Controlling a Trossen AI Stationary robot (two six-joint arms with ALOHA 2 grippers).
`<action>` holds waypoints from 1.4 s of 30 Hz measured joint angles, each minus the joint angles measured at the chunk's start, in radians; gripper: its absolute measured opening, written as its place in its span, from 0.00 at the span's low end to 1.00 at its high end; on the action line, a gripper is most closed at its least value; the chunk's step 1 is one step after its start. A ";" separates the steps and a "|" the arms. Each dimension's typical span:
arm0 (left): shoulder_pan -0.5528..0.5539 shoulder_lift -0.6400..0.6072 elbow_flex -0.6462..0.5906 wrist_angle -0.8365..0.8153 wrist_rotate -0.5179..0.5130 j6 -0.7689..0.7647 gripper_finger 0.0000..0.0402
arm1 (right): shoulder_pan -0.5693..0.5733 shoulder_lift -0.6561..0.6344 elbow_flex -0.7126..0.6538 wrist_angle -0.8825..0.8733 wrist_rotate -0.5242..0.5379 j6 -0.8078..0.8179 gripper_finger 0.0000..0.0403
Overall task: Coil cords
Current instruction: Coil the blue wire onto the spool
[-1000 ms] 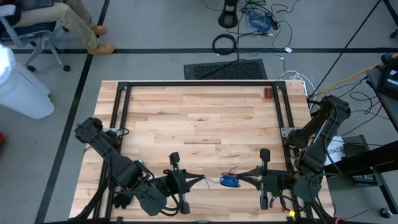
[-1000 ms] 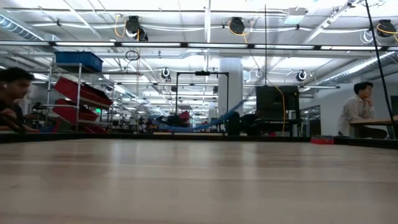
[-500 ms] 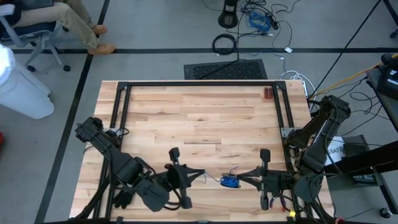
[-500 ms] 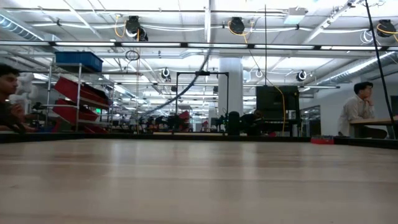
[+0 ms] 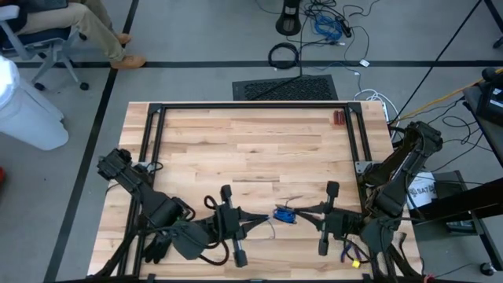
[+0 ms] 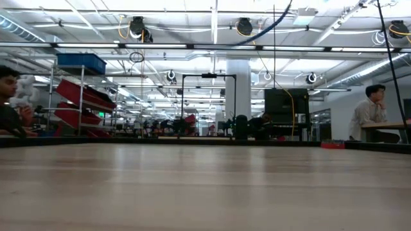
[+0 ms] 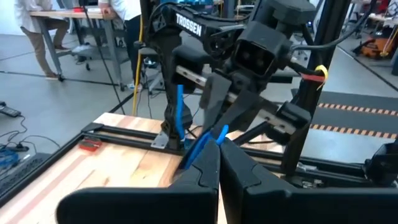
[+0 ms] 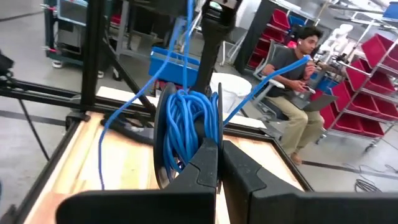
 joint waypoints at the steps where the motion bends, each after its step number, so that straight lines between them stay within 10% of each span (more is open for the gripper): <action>1: 0.006 0.008 0.000 0.012 0.002 0.001 0.00 | -0.005 0.002 0.000 0.000 0.000 0.000 0.00; 15: 0.075 0.102 0.000 0.203 0.174 0.029 0.00 | -0.043 0.021 0.000 0.036 0.078 0.011 0.00; 42: 0.117 0.225 -0.001 0.316 0.147 0.047 0.00 | -0.043 0.021 0.000 0.038 0.077 0.112 0.00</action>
